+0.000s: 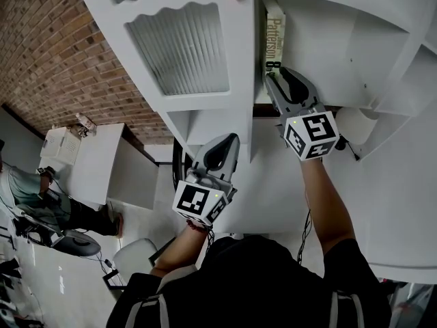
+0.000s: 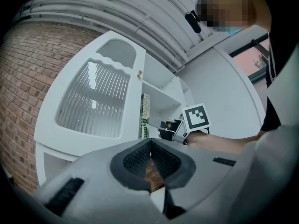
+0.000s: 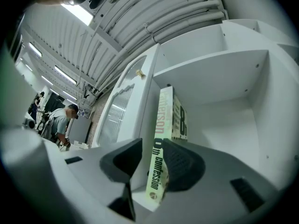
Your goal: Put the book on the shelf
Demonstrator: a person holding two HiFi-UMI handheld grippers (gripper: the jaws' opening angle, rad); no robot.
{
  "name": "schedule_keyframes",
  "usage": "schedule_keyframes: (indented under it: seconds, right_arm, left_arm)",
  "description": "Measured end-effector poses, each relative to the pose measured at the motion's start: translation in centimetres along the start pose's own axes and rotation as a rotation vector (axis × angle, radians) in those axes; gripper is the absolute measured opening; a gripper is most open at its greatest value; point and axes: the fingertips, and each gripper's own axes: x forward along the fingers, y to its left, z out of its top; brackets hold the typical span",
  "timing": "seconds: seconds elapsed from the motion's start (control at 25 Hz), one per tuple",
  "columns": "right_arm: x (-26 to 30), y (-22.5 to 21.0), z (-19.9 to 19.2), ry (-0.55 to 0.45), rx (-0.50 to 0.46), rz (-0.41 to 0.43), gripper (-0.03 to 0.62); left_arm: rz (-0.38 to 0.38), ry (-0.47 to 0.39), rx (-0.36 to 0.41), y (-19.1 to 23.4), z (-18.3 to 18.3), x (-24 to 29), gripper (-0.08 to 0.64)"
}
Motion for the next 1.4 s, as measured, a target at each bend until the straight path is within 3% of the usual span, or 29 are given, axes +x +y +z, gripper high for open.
schedule_keyframes:
  seconds: [0.16,0.28,0.6,0.88,1.4]
  right_arm:
    - [-0.9,-0.3,-0.8,0.022,-0.01,-0.013,0.08]
    - [-1.8,-1.0,-0.7,0.037,-0.027,-0.028,0.08]
    - [-4.7,-1.3,-1.7,0.031,0.07,-0.052,0.051]
    - [-7.3,-0.2,-3.4,0.053,0.138,-0.046,0.046]
    - [-12.7,3.2,-7.5,0.127,0.168,-0.018,0.046]
  left_arm:
    - [0.001,0.008,-0.013,0.0,-0.3,-0.1,0.018]
    - [-0.004,0.009,-0.012,-0.9,0.0,-0.1,0.018]
    - [-0.017,0.013,-0.016,-1.3,-0.4,-0.3,0.018]
    - [-0.019,0.029,-0.028,-1.5,-0.7,-0.7,0.018]
    - [-0.024,0.093,-0.021,-2.1,-3.3,-2.9,0.018]
